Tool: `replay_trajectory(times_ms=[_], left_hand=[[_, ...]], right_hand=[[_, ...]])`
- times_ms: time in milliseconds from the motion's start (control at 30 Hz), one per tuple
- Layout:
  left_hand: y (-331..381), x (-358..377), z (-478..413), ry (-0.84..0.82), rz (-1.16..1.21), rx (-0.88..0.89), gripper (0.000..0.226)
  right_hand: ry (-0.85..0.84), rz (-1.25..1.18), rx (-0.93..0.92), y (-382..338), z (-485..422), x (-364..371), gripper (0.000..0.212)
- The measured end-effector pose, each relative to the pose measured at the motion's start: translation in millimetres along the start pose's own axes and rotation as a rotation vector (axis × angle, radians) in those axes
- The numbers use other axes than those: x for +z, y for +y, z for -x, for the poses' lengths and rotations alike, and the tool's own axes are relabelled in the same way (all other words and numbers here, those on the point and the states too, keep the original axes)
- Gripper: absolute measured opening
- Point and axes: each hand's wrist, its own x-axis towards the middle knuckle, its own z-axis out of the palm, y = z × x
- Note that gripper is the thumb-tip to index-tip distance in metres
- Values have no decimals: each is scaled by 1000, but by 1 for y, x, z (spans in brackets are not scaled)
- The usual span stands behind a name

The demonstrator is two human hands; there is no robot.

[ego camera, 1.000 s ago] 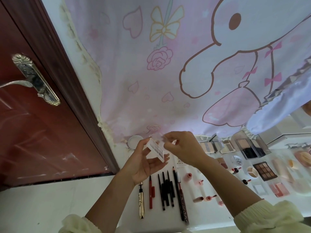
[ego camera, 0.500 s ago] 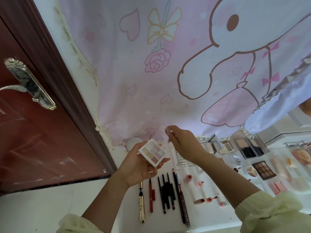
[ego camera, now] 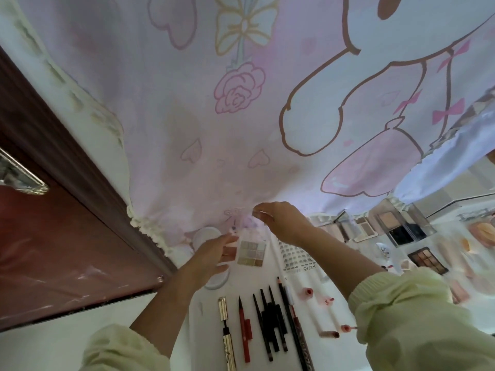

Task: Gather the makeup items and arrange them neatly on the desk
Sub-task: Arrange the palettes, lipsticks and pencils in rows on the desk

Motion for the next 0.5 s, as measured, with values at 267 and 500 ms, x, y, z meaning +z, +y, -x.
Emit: replay_trajectory(times_ms=[267, 500], left_hand=[[-15, 6, -43, 13, -18, 11, 21], [-14, 6, -56, 44, -130, -25, 16]], right_hand=[[-40, 27, 92, 13, -26, 36, 27], [-89, 5, 122, 9, -32, 49, 31]])
